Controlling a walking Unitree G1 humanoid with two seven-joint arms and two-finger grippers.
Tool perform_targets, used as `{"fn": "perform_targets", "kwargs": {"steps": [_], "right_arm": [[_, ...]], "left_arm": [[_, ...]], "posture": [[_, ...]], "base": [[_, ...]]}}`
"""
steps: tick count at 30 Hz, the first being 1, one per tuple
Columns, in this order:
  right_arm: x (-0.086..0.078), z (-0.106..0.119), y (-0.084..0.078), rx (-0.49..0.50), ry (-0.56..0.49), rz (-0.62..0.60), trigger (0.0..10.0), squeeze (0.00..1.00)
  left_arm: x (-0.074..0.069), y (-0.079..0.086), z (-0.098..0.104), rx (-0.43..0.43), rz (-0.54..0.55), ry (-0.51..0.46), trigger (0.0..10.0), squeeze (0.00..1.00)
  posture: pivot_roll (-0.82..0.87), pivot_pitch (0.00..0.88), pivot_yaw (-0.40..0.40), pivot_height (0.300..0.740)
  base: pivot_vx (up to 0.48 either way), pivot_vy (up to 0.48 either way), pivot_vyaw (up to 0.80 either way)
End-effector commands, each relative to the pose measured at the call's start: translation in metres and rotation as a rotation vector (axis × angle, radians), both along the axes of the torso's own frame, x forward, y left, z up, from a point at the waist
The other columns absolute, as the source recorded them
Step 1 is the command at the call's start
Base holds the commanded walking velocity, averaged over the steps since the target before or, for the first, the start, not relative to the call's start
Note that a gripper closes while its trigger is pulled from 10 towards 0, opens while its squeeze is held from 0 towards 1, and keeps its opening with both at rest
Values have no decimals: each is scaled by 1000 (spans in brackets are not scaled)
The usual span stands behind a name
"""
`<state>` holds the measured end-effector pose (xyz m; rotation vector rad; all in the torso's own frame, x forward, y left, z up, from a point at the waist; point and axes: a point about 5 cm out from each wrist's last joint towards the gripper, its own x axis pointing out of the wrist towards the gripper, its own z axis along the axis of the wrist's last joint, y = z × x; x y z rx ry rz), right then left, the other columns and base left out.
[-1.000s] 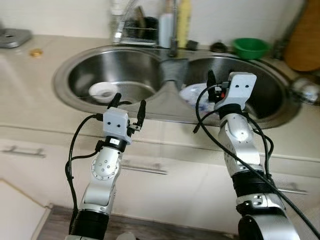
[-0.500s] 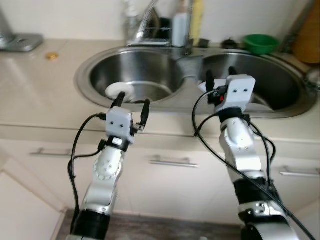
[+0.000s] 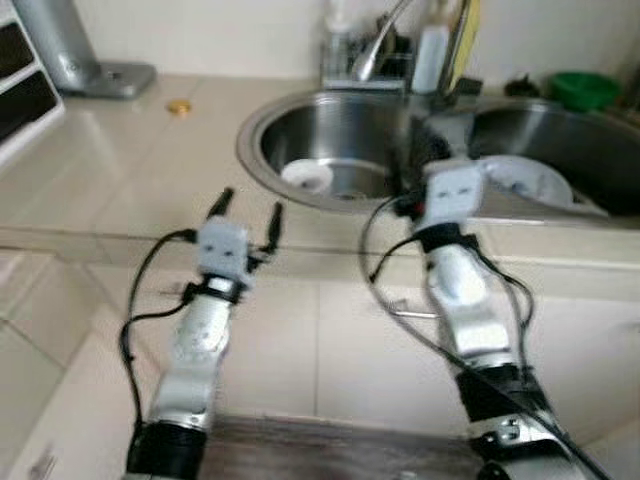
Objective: Kitchen organization
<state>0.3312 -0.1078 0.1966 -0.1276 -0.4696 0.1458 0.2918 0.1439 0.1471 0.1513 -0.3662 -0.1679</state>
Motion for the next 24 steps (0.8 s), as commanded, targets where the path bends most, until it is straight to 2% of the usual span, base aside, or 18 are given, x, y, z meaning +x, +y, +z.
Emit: {"fn": "perform_targets", "kwargs": {"steps": [1,18,20,24], "right_arm": [[-1,5,-12,-9,-30,-39,10000,0],[-2,2,-11,4,-13,-36,10000,0],[-2,1,-12,13,-3,-36,10000,0],[-2,1,-12,15,2,-39,10000,0]], "left_arm": [[0,-11,4,-8,-37,-14,10000,0],[0,-11,4,-7,-41,-12,10000,0],[0,-11,4,-10,-40,-13,10000,0],[0,-11,4,-12,-40,-18,10000,0]], "posture": [[-19,0,-11,740],[-19,0,-11,740],[-19,0,-11,740],[-21,0,-11,740]], "base": [[0,480,0],[0,480,0],[0,373,-706],[0,0,-800]]}}
